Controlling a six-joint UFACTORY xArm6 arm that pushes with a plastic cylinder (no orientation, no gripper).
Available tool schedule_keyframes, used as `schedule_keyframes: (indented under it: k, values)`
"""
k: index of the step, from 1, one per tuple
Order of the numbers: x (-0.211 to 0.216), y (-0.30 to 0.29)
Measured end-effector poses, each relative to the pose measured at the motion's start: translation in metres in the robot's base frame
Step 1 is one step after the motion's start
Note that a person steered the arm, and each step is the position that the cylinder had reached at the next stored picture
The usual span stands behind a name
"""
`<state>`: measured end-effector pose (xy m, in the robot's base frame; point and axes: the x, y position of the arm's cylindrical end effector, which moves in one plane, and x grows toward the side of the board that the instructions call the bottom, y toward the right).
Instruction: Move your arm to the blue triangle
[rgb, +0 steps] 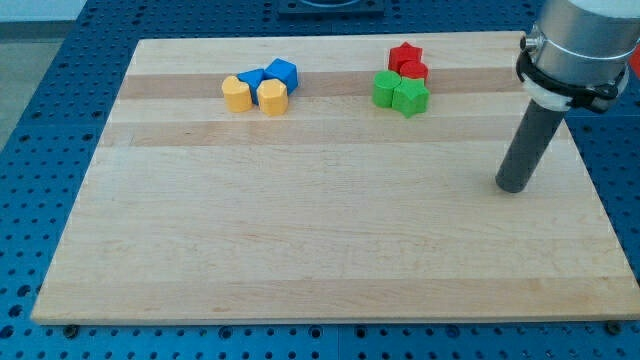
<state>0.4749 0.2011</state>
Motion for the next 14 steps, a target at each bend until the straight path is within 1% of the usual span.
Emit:
schedule_keyframes:
  k: [5,6,7,10,11,13,14]
  values:
    - [-0.007,-0.006]
    - [-0.004,-0.021]
    - [0.006,-0.05]
    - [0.009,-0.214]
    - [0.009,-0.261]
    - [-0.015,-0.364]
    - [-0.039,-0.41]
